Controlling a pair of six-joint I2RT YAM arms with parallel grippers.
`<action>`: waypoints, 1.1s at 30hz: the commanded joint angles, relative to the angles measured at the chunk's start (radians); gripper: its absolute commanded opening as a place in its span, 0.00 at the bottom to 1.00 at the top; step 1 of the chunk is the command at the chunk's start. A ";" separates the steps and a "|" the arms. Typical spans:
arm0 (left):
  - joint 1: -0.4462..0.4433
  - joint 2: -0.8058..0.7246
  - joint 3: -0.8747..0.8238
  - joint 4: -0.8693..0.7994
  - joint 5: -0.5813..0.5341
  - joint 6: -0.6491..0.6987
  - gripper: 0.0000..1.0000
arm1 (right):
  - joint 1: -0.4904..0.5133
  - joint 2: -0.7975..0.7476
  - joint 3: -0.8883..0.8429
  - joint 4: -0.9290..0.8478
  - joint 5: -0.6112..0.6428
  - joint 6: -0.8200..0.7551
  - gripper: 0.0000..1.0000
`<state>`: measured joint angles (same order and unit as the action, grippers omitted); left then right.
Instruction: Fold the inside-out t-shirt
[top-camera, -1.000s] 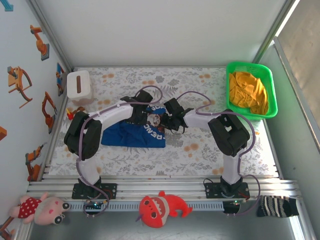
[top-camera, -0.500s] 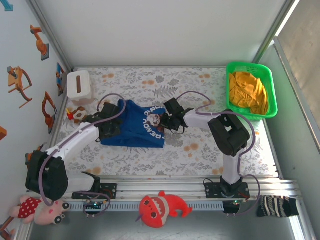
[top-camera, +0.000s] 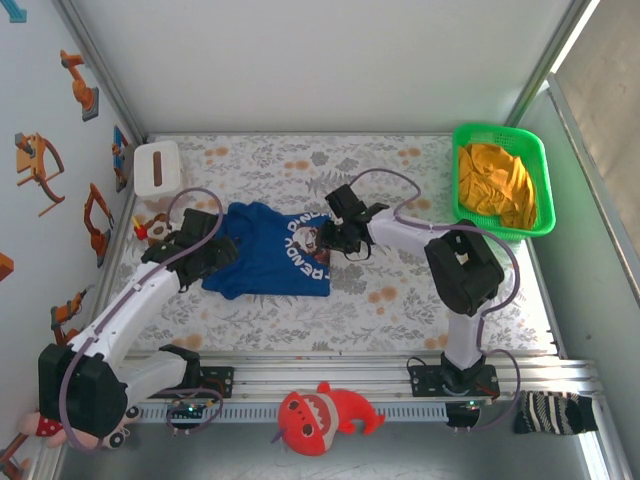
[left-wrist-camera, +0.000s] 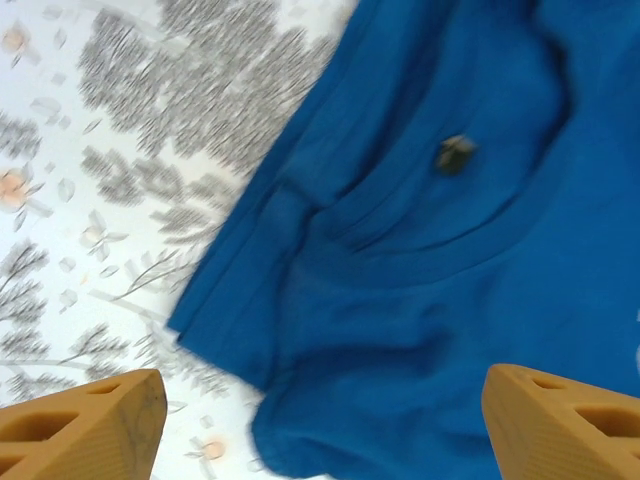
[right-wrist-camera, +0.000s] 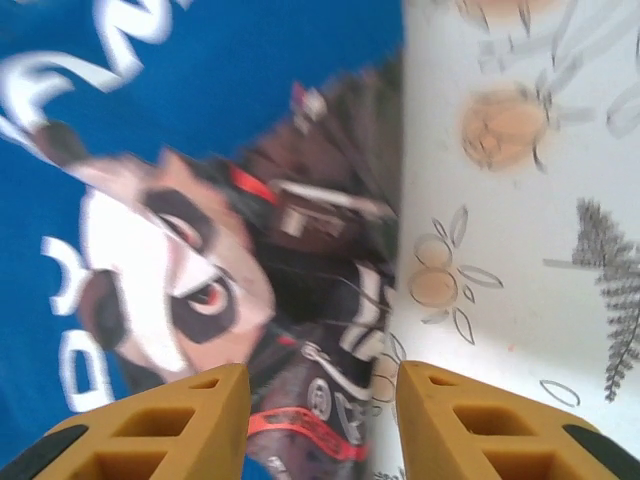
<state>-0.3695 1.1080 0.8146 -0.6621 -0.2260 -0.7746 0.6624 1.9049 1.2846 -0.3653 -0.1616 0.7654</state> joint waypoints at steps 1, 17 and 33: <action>0.004 0.048 0.043 0.025 0.095 -0.008 0.83 | -0.027 0.025 0.095 -0.100 0.041 -0.101 0.42; 0.003 0.336 -0.024 0.229 0.276 -0.104 0.85 | -0.075 0.265 0.238 -0.124 0.012 -0.027 0.03; -0.023 0.879 0.505 0.246 0.547 0.229 0.84 | -0.042 -0.288 -0.518 0.066 0.229 0.298 0.00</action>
<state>-0.3809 1.9205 1.2583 -0.4316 0.2283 -0.6399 0.5873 1.6798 0.8856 -0.2771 -0.0128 0.9375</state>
